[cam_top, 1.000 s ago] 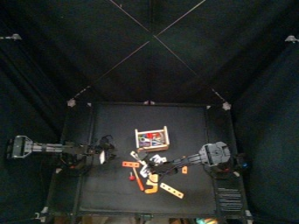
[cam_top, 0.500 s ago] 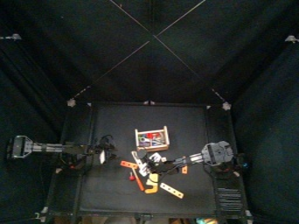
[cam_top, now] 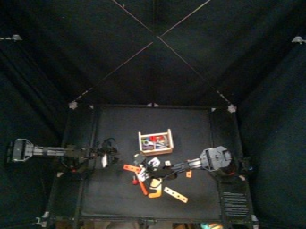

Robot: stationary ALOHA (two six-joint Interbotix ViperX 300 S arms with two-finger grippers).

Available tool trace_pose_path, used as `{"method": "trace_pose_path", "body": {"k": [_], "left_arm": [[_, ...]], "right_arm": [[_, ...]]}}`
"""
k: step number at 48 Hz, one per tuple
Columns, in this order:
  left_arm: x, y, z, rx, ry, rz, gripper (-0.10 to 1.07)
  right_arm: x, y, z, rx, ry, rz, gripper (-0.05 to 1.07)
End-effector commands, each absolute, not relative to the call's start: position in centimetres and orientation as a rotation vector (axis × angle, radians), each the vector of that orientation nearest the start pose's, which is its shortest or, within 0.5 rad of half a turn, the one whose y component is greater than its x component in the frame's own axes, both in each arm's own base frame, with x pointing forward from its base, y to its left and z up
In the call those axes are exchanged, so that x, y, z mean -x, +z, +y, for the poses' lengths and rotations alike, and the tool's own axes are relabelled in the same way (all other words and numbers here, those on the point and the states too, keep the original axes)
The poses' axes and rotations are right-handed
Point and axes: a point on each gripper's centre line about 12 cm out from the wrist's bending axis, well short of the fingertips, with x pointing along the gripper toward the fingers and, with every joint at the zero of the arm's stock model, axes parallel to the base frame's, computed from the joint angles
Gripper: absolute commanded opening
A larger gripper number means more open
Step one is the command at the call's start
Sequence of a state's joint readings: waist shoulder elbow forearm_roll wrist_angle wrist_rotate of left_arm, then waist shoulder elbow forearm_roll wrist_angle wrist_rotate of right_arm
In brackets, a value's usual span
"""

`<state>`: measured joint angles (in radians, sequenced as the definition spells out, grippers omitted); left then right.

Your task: Grab 4 hole block

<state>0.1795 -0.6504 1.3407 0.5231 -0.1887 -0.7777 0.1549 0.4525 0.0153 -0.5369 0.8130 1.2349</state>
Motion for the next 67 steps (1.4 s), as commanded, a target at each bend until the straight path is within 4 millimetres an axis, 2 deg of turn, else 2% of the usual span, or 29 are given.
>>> {"method": "trace_pose_path", "body": {"k": [1,22,36,52,58,63,67], "left_arm": [[-20.0,15.5,2.6,0.326,0.152,0.496,0.85],[-20.0,15.5,2.6,0.327,0.153,0.498,0.85],[-20.0,15.4,2.6,0.327,0.153,0.499,0.85],[-19.8,15.3,2.7,0.33,0.161,0.501,0.85],[-19.8,15.3,2.7,0.332,0.164,0.502,0.85],[-19.8,15.3,2.7,0.33,0.163,0.502,0.85],[-19.8,15.3,2.7,0.33,0.162,0.501,0.85]], "right_arm": [[-50.0,14.5,2.9,-0.438,-0.659,0.953,0.82],[-50.2,13.1,3.2,-0.459,-0.636,0.965,0.82],[-49.7,12.1,2.7,-0.502,-0.642,0.985,0.93],[-49.4,10.3,2.6,-0.497,-0.657,1.021,0.93],[-49.1,10.1,2.4,-0.498,-0.66,1.026,0.9],[-48.8,9.8,2.4,-0.5,-0.667,1.038,0.83],[-48.6,9.6,2.5,-0.509,-0.669,1.047,0.73]]}}
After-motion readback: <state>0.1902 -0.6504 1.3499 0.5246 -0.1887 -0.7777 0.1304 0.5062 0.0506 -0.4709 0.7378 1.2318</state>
